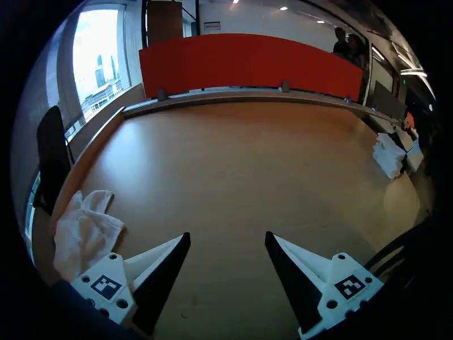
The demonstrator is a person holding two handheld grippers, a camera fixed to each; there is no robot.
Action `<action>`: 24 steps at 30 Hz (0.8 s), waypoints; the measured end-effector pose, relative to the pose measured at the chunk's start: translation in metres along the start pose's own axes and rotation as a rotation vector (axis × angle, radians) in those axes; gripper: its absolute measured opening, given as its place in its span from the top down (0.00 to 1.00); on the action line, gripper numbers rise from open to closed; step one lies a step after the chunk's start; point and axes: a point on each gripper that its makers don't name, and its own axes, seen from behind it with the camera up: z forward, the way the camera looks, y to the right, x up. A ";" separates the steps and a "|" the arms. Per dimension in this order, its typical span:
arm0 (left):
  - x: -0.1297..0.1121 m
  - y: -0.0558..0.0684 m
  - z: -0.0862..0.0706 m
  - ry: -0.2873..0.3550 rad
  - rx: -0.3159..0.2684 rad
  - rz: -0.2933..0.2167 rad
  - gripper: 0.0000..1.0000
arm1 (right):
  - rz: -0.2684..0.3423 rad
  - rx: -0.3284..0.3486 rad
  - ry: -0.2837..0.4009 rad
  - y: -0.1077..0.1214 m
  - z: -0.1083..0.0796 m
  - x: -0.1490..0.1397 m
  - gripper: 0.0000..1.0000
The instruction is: Fold towel
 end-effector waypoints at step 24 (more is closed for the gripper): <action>-0.001 -0.002 0.000 0.002 -0.002 -0.002 0.02 | -0.034 -0.030 0.006 -0.003 -0.004 -0.002 0.40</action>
